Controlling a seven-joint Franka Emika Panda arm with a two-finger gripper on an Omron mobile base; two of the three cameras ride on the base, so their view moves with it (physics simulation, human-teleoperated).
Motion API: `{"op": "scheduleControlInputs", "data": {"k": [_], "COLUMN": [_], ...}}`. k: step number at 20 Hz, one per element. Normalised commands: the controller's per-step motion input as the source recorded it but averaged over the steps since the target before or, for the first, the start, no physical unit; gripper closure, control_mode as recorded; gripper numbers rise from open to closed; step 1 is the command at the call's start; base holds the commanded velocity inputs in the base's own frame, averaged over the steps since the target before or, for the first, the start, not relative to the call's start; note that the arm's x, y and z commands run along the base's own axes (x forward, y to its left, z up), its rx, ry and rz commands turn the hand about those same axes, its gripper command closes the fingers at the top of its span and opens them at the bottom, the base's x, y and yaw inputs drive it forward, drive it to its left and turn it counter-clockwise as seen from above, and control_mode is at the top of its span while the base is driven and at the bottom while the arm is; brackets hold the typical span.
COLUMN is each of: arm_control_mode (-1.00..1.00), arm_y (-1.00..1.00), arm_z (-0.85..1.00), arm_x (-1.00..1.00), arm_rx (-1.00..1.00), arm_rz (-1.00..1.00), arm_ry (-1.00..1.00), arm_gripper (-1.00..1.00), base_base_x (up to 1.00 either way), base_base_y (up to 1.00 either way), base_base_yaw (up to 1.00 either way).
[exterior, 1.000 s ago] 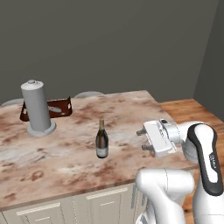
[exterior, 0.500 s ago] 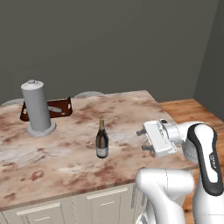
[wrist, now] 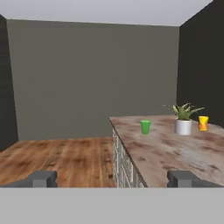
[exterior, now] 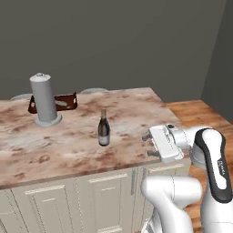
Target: Place the drinks on the dining counter in a tight cluster.
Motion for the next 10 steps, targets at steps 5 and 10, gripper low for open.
{"op": "scheduleControlInputs", "data": {"k": [5,10], "arm_control_mode": [1.0,1.0], "arm_y": [0.0,0.0], "arm_z": [0.0,0.0], "arm_x": [0.0,0.0], "arm_rx": [0.0,0.0], "arm_rz": [0.0,0.0], "arm_ry": [0.0,0.0], "arm_gripper": [-1.0,-1.0], "base_base_x": [-0.64,-0.27], "base_base_y": [0.22,0.2], "base_base_yaw": [0.34,0.88]}}
